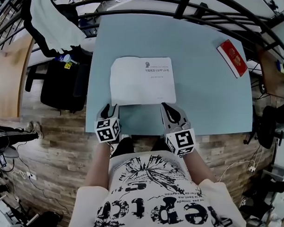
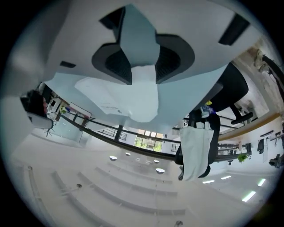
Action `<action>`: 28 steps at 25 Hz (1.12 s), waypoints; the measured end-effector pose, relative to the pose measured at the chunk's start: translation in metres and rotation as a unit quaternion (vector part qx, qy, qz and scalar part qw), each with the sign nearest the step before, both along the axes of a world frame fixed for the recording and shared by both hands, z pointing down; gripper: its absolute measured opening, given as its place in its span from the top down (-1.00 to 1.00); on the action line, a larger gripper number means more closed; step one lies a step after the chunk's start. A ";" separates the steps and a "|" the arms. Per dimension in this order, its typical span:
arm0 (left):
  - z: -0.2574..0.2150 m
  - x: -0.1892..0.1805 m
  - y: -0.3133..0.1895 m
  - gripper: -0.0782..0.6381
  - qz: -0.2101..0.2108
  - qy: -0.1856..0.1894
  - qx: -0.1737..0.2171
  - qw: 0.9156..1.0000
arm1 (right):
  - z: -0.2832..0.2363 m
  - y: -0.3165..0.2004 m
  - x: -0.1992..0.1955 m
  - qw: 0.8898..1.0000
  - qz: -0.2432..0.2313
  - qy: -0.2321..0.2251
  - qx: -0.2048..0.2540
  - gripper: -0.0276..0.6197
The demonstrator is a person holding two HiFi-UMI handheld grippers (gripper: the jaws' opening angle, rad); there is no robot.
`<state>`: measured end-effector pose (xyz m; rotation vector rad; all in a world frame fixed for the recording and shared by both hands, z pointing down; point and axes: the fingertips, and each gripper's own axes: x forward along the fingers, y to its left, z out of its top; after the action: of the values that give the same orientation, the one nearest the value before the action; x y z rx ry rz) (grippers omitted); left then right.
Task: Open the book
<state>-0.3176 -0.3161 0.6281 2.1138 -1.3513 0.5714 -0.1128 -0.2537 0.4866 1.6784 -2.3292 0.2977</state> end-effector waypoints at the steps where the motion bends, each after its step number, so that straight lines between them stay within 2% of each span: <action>1: -0.012 0.000 -0.003 0.31 -0.002 0.002 0.018 1.000 | -0.002 -0.002 0.000 1.000 -0.002 0.000 0.002 0.88; 6: -0.073 0.015 -0.017 0.33 0.017 0.013 0.093 0.995 | -0.019 -0.011 0.000 1.000 -0.010 0.003 0.022 0.88; 11: -0.132 0.042 -0.020 0.53 0.041 0.047 0.157 0.986 | -0.043 -0.015 0.006 0.998 -0.013 0.004 0.054 0.88; 14: -0.166 0.060 -0.016 0.64 0.074 0.076 0.193 0.975 | -0.058 -0.016 0.011 0.997 -0.008 -0.008 0.071 0.88; 17: -0.197 0.076 -0.010 0.69 0.103 0.087 0.230 0.964 | -0.077 -0.017 0.019 0.996 0.003 -0.033 0.086 0.88; 24: -0.257 0.108 -0.001 0.71 0.135 0.091 0.305 0.938 | -0.106 -0.017 0.045 0.992 0.009 -0.005 0.130 0.88; 28: -0.271 0.121 0.005 0.70 0.150 0.102 0.319 0.930 | -0.111 -0.018 0.059 0.991 0.016 0.007 0.132 0.89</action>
<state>-0.1962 -0.3107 0.3566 2.8400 -1.2024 -0.0028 -0.0540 -0.2718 0.3760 1.8288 -2.4205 -0.0195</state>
